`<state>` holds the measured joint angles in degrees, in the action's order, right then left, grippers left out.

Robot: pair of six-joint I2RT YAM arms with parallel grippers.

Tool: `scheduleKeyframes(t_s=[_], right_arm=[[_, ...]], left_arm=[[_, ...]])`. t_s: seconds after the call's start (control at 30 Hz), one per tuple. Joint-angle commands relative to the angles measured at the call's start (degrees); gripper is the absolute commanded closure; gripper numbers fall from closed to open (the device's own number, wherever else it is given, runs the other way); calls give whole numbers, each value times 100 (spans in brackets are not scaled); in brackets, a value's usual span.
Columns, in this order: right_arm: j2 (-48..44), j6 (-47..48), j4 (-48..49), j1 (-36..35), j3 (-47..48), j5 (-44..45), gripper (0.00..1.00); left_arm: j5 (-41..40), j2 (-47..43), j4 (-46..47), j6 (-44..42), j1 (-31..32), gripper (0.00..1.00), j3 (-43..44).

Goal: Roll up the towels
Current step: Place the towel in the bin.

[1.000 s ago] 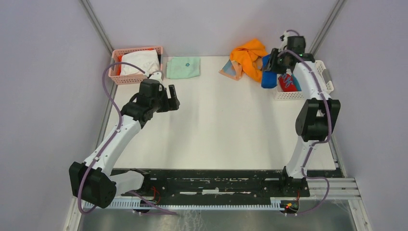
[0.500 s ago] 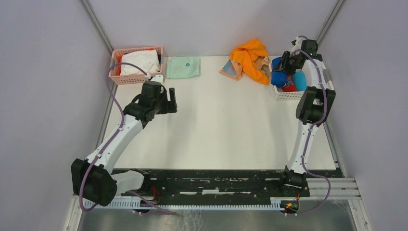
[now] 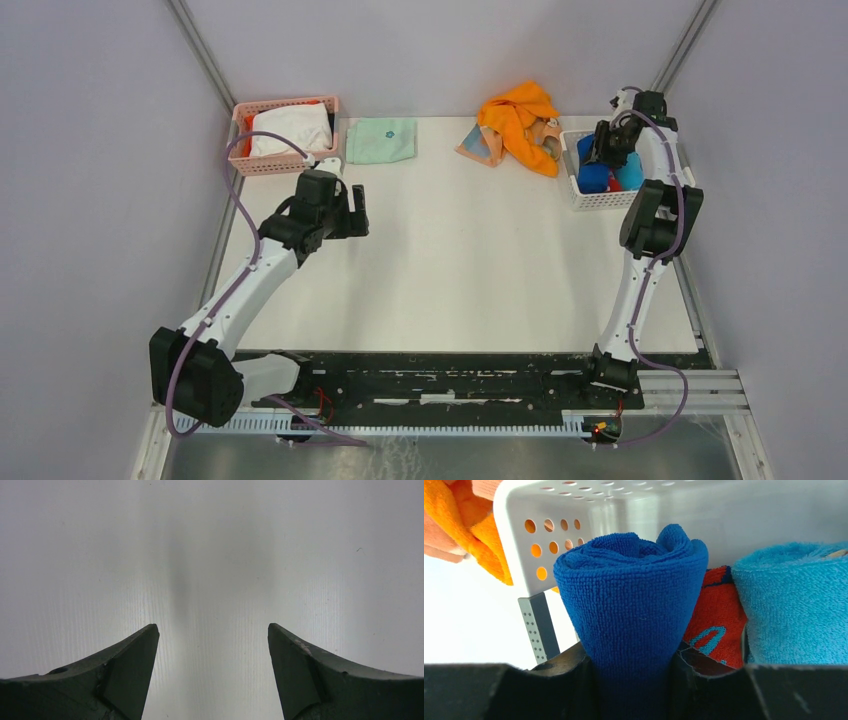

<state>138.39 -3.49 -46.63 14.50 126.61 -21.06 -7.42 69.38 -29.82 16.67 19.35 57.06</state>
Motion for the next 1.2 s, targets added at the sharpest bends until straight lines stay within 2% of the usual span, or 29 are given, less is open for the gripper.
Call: scheduleKeyframes(t_s=[0.0,0.27,0.47,0.77,0.93,1.17], right_arm=[[-163,349,-241,19,-15,269,60],[-14,701,-458,-229,-81,877,57],[222,416,-467,-301,-296,1388,57],[307,508,-503,-481,-566,2344,49],[-301,509,-250,-478,-823,1985,37],[-896,497,-212,-477,-859,1620,30]], left_arm=[[3,14,253,-260,-2,13,-1],[64,40,280,-260,-2,13,-19],[51,18,298,-260,-4,13,-32],[42,-71,313,-269,-1,13,-72],[79,-106,320,-269,-2,13,-78],[102,-186,329,-269,-2,13,-98]])
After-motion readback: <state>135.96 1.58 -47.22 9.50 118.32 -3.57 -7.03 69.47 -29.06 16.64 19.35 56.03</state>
